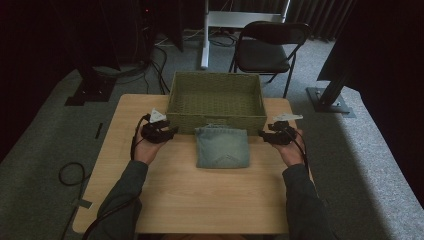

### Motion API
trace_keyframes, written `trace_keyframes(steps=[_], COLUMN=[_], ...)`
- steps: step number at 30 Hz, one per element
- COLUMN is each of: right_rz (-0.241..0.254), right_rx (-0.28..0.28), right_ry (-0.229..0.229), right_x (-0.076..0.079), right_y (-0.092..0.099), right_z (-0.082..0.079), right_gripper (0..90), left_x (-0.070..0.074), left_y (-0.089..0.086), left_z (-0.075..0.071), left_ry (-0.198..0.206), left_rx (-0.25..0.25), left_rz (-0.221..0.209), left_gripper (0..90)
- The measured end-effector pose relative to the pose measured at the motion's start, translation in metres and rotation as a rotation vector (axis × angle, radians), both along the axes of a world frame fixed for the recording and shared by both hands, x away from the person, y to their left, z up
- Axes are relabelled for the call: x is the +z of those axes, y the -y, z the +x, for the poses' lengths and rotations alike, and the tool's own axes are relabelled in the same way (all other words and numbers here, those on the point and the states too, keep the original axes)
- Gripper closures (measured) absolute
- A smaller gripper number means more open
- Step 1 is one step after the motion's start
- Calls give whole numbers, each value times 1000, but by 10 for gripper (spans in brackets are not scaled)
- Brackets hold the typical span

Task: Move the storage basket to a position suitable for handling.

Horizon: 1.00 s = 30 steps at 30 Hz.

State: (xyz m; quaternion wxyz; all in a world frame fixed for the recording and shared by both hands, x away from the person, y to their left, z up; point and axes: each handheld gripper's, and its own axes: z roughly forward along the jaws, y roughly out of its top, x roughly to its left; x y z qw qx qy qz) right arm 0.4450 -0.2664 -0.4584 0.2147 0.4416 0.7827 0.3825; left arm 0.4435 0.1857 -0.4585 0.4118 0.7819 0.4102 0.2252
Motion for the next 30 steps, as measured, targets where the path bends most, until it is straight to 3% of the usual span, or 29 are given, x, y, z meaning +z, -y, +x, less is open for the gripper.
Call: trace_keyframes(steps=[7, 20, 21, 30], right_rz=[37, 41, 58, 67], right_rx=[-38, -64, -71, -103], right_ry=[16, 41, 42, 60], right_x=[6, 13, 15, 20], right_y=[5, 2, 2, 0], right_z=[4, 15, 20, 32], right_gripper=[470, 545, 566, 579], left_x=[7, 17, 19, 27], left_y=[-2, -6, -7, -10], left_z=[4, 12, 15, 26], left_ry=[2, 17, 21, 32], left_rx=[12, 37, 50, 90], left_rz=[-8, 1, -1, -5], left_gripper=[513, 518, 528, 543])
